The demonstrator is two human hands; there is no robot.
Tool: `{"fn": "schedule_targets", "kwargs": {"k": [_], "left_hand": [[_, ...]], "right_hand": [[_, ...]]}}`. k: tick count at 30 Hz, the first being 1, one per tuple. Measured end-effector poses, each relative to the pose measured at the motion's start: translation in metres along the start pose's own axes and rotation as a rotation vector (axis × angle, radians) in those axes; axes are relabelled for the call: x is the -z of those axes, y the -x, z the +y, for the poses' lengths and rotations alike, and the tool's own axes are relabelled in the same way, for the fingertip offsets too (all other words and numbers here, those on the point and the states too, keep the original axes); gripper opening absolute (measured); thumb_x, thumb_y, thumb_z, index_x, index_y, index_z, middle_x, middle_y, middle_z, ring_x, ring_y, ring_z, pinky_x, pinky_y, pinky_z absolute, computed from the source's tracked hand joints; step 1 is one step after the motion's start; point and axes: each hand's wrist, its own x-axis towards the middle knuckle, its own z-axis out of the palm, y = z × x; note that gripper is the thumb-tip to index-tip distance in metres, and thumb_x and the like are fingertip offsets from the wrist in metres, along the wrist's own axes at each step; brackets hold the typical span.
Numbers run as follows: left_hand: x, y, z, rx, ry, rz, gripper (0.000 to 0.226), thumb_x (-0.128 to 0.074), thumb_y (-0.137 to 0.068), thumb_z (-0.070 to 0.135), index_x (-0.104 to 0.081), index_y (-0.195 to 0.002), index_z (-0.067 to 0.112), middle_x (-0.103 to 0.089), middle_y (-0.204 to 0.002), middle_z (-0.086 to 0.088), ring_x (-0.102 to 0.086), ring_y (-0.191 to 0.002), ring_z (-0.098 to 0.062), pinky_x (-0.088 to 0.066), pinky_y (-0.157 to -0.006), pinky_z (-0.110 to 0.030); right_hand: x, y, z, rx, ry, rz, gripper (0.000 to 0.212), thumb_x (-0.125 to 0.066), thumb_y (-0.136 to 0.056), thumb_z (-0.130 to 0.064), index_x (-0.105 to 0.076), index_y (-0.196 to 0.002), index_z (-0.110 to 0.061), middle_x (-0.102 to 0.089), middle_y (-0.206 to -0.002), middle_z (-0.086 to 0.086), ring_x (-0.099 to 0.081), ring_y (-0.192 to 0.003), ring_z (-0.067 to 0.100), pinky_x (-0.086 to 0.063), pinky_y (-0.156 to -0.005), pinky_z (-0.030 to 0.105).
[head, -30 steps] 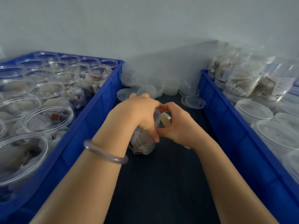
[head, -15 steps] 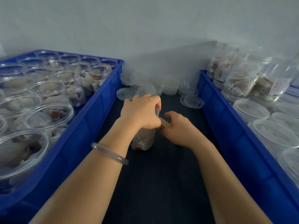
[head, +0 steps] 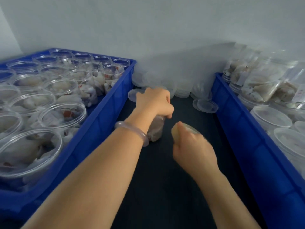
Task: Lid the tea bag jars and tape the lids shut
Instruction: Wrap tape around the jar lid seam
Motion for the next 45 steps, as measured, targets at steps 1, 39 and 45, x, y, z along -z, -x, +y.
{"fn": "schedule_targets", "kwargs": {"k": [1,39,45], "left_hand": [[0.000,0.000,0.000,-0.040,-0.035,-0.045,0.036,-0.079,-0.067,0.043,-0.058,-0.095,0.034,-0.057,-0.098,0.011,-0.050,-0.109,-0.021,-0.038,-0.096,-0.046],[-0.092,0.039,-0.049,0.079,1.179,0.528,0.054,-0.012,-0.093,0.058,-0.058,-0.097,0.029,-0.064,-0.092,0.010,-0.059,-0.082,0.015,-0.041,-0.067,-0.001],[-0.093,0.046,-0.050,0.028,1.248,0.496,0.052,-0.015,-0.091,0.051,-0.063,-0.086,0.034,-0.071,-0.081,0.021,-0.064,-0.086,0.008,-0.046,-0.073,-0.006]], "right_hand": [[-0.008,-0.011,0.010,-0.068,0.040,-0.040,0.051,-0.047,-0.097,-0.033,-0.029,-0.142,-0.020,-0.060,-0.083,-0.003,-0.057,-0.067,0.014,-0.047,-0.054,0.028],[-0.048,-0.043,0.027,0.102,-1.111,0.271,0.011,-0.055,-0.090,0.006,-0.066,-0.093,0.004,-0.066,-0.113,-0.002,-0.065,-0.105,0.008,-0.050,-0.086,0.019],[-0.048,-0.048,0.021,-0.122,-1.196,0.370,0.012,-0.064,-0.087,0.001,-0.068,-0.083,-0.010,-0.071,-0.076,-0.008,-0.066,-0.067,0.004,-0.051,-0.064,0.016]]}}
